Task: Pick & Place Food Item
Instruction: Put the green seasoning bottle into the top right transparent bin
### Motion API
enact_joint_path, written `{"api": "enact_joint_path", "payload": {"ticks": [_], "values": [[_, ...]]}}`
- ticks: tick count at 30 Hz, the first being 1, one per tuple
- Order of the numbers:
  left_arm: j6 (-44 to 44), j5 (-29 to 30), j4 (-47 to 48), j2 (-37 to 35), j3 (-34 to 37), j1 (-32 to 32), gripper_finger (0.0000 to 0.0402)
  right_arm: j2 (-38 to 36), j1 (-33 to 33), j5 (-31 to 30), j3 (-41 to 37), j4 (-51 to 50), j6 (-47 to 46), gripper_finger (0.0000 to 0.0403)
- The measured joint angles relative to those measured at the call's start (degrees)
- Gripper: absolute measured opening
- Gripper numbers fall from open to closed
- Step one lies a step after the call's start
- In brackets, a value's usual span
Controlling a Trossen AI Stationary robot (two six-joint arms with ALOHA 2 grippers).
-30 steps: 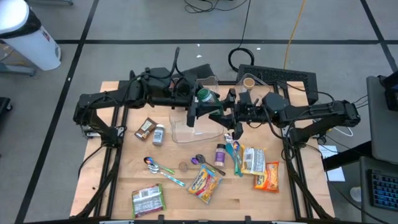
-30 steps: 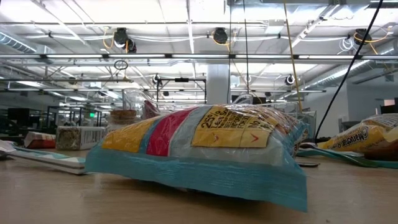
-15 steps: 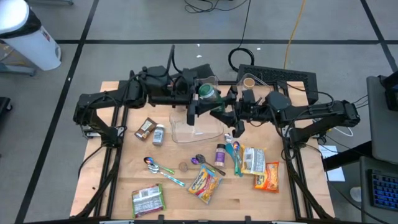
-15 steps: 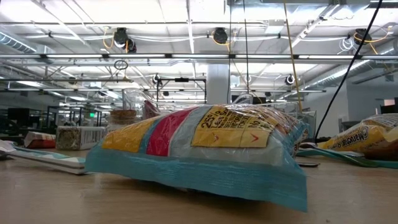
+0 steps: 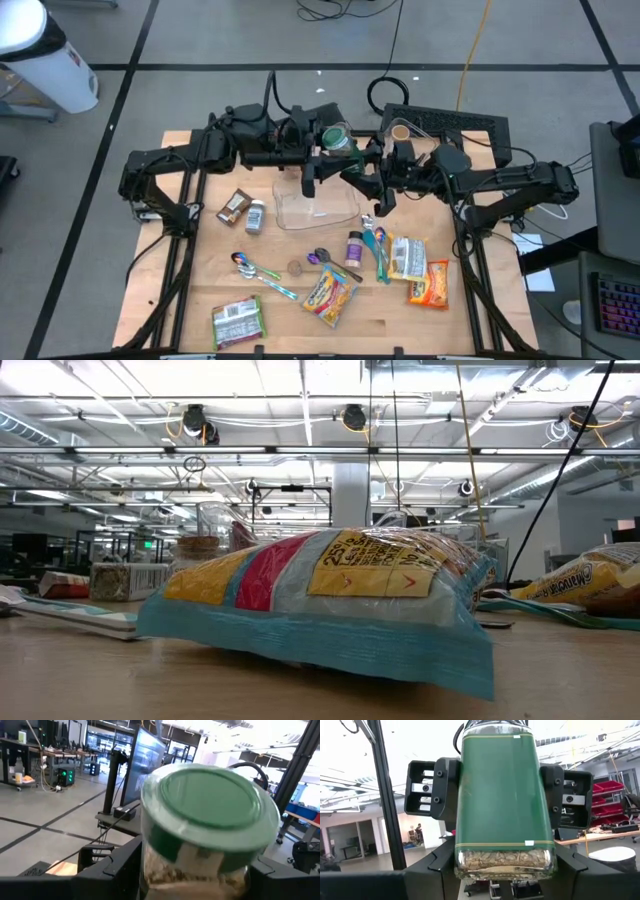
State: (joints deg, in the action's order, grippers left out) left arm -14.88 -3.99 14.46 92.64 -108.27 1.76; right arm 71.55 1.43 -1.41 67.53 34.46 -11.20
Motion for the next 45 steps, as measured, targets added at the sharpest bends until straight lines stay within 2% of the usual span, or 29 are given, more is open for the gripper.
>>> {"api": "enact_joint_path", "payload": {"ticks": [20,25,32,40,45], "values": [[-0.4,-1.4,-2.4,2.6,0.0,0.5,0.023,-0.6,-0.2,-0.1,0.0,0.1,0.0,0.0188],[0.4,-1.4,-1.5,2.6,0.0,0.5,0.0206,-0.6,-0.2,-0.2,0.0,-0.6,-0.3,0.0188],[2.1,-1.4,-1.3,2.6,0.1,0.5,0.0206,-0.6,-0.2,0.0,0.0,-1.5,-0.1,0.0189],[5.7,-1.7,0.9,0.5,0.3,0.8,0.0206,-1.0,-0.5,0.6,0.2,-4.4,-3.2,0.0289],[6.0,-1.6,3.1,-0.7,0.3,1.9,0.0206,-1.5,-1.0,0.2,0.3,-4.2,-3.3,0.0311]]}}
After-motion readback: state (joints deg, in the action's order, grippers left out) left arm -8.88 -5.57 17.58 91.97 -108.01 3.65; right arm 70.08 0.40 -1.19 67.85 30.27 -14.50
